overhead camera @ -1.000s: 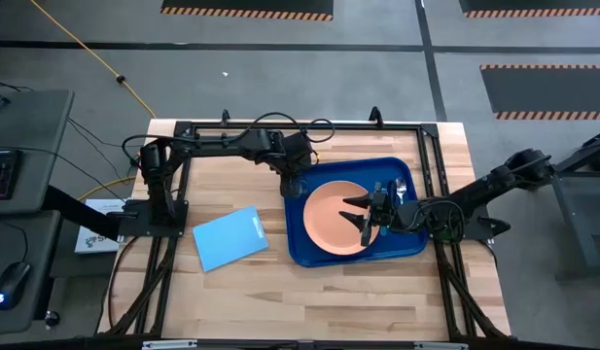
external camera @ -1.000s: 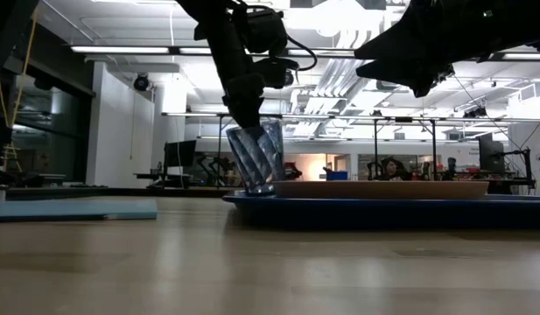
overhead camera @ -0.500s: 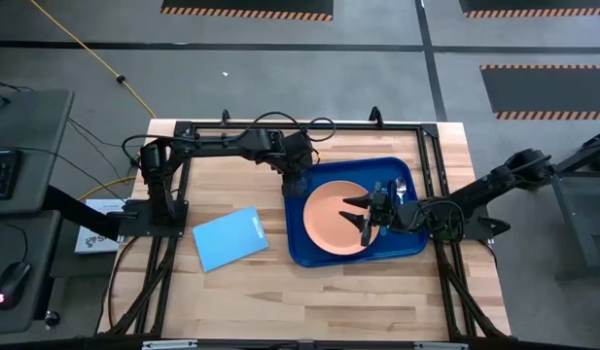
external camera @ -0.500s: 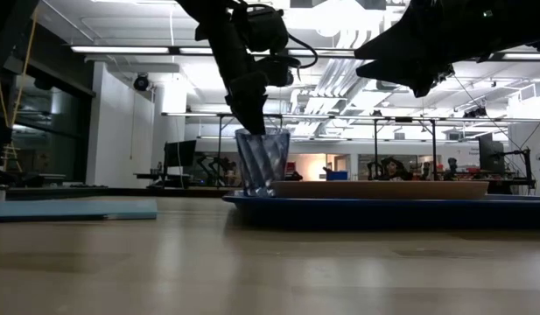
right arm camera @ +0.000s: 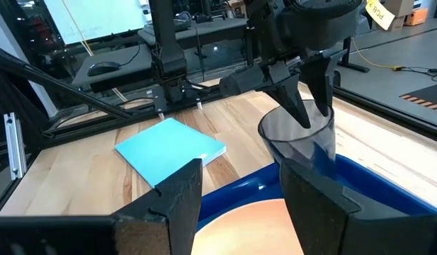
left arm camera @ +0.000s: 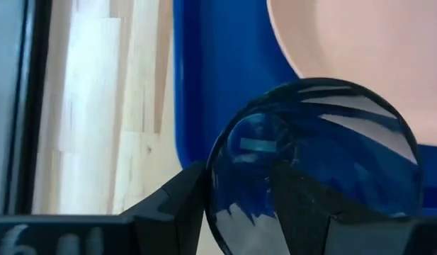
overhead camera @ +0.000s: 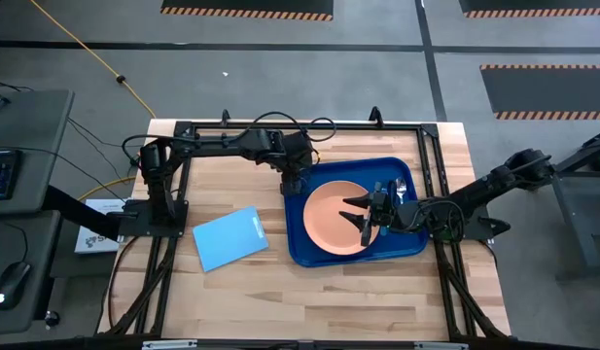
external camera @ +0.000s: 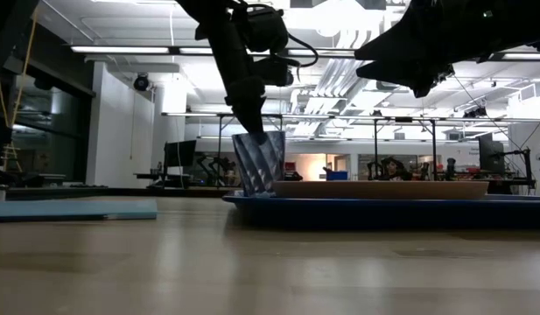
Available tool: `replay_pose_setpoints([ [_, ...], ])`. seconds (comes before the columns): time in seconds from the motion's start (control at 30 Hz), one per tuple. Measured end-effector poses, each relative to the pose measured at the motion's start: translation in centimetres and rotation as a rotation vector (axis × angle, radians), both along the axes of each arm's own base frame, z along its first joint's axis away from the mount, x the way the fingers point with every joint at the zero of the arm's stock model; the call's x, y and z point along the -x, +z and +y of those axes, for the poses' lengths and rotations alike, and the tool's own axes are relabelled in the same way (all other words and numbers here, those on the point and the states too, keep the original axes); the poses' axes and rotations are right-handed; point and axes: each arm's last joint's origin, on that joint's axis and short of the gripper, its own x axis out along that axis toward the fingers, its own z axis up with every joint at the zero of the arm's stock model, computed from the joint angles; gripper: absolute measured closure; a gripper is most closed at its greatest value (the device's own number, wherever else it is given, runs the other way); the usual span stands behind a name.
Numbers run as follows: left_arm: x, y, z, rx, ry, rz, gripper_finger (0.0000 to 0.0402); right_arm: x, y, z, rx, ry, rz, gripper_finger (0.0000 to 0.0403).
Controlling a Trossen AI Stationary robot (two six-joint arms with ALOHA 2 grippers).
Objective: Pick and place plate/cup/fork/spoon on tray
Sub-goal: Put the blue glass on the blue serving tray to the top left of the pink plate, then return to Home Position
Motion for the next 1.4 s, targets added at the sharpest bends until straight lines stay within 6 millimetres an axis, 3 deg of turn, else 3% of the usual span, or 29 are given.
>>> replay_pose_setpoints([
  [0.5, 0.3, 0.5, 0.5, -0.151, 0.038, 0.068, 0.0254, 0.0, -0.1, 0.0, 0.003, 0.000, 0.007, 0.0219],
  [0.7, 0.0, 3.3, 0.7, -0.159, 0.051, 0.041, 0.0254, 0.0, -0.1, 0.0, 0.002, 0.000, 0.006, 0.0219],
  [0.87, 0.6, 7.7, 0.6, -0.193, 0.097, 0.018, 0.0254, 0.0, -0.2, 0.0, -0.006, -0.002, 0.017, 0.0219],
  [0.93, 1.2, 10.0, 0.3, -0.186, 0.133, -0.075, 0.0254, 0.1, -0.3, 0.0, -0.012, -0.004, 0.029, 0.0219],
  [1.03, 2.8, 13.2, -0.5, -0.132, 0.191, -0.257, 0.0254, 0.1, -0.5, 0.0, -0.022, -0.007, 0.044, 0.0219],
  [1.13, 4.3, 14.7, -2.0, -0.093, 0.226, -0.404, 0.0254, 0.1, -0.6, 0.0, -0.023, -0.008, 0.045, 0.0219],
  [1.27, 6.6, 14.8, -4.9, -0.079, 0.177, -0.572, 0.0255, 0.1, -0.5, 0.0, -0.023, -0.013, 0.042, 0.0219],
  [1.4, 9.3, 12.7, -7.8, -0.056, 0.120, -0.723, 0.0255, 0.1, -0.5, 0.0, -0.024, -0.013, 0.036, 0.0219],
])
